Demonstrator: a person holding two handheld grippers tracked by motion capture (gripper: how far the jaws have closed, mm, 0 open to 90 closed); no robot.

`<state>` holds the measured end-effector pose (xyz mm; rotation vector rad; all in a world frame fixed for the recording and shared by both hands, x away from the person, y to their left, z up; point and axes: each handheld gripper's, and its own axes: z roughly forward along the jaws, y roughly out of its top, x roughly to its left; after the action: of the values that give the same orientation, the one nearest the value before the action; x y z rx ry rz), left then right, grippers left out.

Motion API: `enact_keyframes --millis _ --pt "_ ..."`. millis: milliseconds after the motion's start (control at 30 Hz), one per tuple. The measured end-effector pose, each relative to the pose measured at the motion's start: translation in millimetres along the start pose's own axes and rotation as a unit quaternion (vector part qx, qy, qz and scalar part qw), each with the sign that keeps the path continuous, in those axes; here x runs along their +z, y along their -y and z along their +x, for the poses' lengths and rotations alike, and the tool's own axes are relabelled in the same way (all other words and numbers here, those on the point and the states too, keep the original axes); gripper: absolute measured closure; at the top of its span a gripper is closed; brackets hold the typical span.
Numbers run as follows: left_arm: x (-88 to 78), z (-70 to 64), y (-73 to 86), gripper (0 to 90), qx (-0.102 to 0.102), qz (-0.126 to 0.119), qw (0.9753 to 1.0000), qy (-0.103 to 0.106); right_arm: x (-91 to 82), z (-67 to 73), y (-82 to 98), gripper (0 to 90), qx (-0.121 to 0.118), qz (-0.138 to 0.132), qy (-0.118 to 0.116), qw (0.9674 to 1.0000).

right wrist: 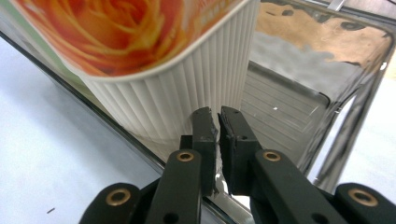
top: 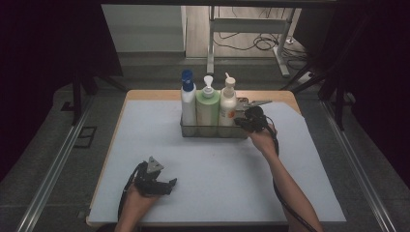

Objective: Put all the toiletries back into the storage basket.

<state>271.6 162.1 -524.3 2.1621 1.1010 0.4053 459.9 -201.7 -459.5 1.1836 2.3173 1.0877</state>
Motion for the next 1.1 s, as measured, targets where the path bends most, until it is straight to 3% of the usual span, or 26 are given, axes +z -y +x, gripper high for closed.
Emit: enact_keyframes --millis 633,1100 --pt "0.0 -0.2 0.0 11.9 0.000 0.000 1.0000 0.000 -19.0 3.1 0.2 71.1 -0.017 -0.007 -0.001 0.9998" --pt "0.0 -0.2 0.1 11.9 0.000 -0.001 1.0000 -0.001 -38.5 16.5 6.2 34.7 -0.034 -0.010 -0.018 0.9992"
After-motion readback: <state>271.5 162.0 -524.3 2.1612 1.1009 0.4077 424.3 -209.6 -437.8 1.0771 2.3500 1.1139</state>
